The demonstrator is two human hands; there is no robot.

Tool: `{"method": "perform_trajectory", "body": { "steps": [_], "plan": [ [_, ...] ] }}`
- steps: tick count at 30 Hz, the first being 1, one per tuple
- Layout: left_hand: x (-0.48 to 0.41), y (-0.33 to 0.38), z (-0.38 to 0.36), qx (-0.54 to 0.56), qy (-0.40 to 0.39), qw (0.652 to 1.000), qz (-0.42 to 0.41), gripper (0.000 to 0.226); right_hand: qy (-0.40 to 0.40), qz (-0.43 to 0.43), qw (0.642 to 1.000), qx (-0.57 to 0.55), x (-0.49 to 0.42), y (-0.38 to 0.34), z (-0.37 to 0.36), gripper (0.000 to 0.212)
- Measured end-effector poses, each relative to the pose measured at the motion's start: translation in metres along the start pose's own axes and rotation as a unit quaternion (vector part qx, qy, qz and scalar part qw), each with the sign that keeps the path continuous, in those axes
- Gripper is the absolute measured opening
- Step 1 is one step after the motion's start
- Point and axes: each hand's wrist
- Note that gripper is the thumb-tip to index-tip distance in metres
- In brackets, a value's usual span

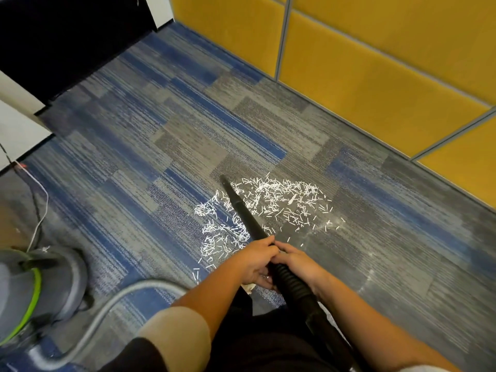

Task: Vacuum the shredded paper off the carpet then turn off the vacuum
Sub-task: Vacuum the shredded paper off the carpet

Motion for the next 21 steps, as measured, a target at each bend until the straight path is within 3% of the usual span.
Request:
{"method": "perform_trajectory", "body": {
  "steps": [21],
  "plan": [
    [-0.021,0.012,-0.082,-0.149,-0.063,0.986,0.037,0.054,0.108,0.003,0.985,-0.135,0.036,0.030,0.062,0.050]
  ]
}}
Point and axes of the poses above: each hand's wrist, its own x-axis away from the middle knuckle, its own z-axis out of the back of the hand, y = z × x, and after that the axes turned 14 degrees about x, right-handed
